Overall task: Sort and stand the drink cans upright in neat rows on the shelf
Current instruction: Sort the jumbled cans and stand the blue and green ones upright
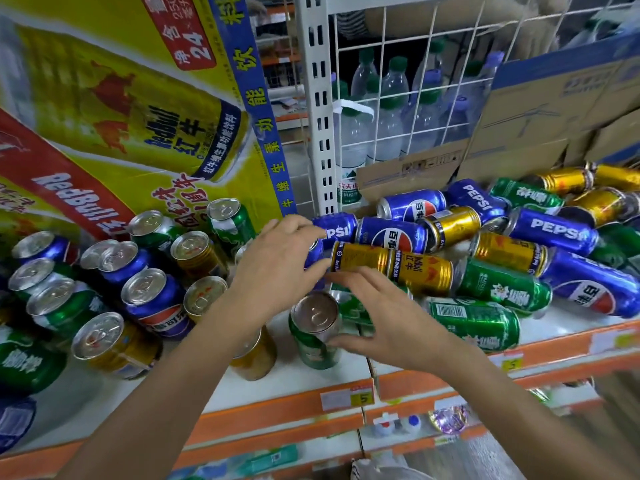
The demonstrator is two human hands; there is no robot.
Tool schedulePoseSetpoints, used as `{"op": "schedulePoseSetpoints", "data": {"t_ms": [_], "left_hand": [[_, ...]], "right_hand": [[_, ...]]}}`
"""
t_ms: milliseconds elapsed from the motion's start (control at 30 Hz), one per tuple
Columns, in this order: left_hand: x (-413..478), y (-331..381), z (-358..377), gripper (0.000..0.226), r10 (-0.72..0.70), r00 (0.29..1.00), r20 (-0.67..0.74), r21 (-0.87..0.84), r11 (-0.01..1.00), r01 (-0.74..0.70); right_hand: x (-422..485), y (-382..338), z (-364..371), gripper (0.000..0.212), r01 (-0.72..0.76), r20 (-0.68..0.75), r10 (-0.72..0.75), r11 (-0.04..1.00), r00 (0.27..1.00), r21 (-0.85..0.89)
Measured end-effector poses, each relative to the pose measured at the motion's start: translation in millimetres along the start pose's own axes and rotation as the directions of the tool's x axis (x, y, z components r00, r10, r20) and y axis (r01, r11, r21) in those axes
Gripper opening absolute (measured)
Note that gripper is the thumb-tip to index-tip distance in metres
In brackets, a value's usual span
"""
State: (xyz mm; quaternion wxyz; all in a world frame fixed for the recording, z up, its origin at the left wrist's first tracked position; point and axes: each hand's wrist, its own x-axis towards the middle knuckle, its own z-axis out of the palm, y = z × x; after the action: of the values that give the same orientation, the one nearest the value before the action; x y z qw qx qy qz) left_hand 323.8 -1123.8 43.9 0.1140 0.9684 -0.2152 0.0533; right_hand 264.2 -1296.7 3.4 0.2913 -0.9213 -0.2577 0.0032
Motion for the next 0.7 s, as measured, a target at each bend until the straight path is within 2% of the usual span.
{"op": "schedulePoseSetpoints", "data": {"t_ms": [100, 200, 400, 567, 700], "left_hand": [[3.9, 22.8, -1.4, 0.05, 0.094, 0.992, 0.079, -0.016, 0.996, -0.093], [8.7, 44.3, 5.3, 0.057, 0.174, 0.962, 0.213, 0.04, 0.982, -0.186], [15.3, 79.9, 38.3, 0.071, 0.174, 0.891, 0.419, 0.21, 0.936, -0.281], [19.6, 98.4, 67.4, 0.073, 0.113, 0.901, 0.418, 0.283, 0.926, -0.248], [15.3, 103.0, 83.5, 0.077, 0.063, 0.924, 0.378, 0.329, 0.923, -0.197]], "right_hand": [[-10.9, 27.0, -13.0, 0.066, -0.073, -0.046, 0.07, 0.995, 0.996, -0.069], [-23.5, 55.9, -29.8, 0.061, -0.171, -0.078, 0.159, 0.968, 0.984, -0.185], [-37.3, 99.0, -56.2, 0.065, -0.326, -0.064, 0.323, 0.891, 0.944, -0.316], [-25.2, 120.1, -62.2, 0.068, -0.355, 0.013, 0.389, 0.855, 0.921, -0.379], [-9.9, 127.9, -63.7, 0.062, -0.322, 0.14, 0.428, 0.825, 0.893, -0.465]]}}
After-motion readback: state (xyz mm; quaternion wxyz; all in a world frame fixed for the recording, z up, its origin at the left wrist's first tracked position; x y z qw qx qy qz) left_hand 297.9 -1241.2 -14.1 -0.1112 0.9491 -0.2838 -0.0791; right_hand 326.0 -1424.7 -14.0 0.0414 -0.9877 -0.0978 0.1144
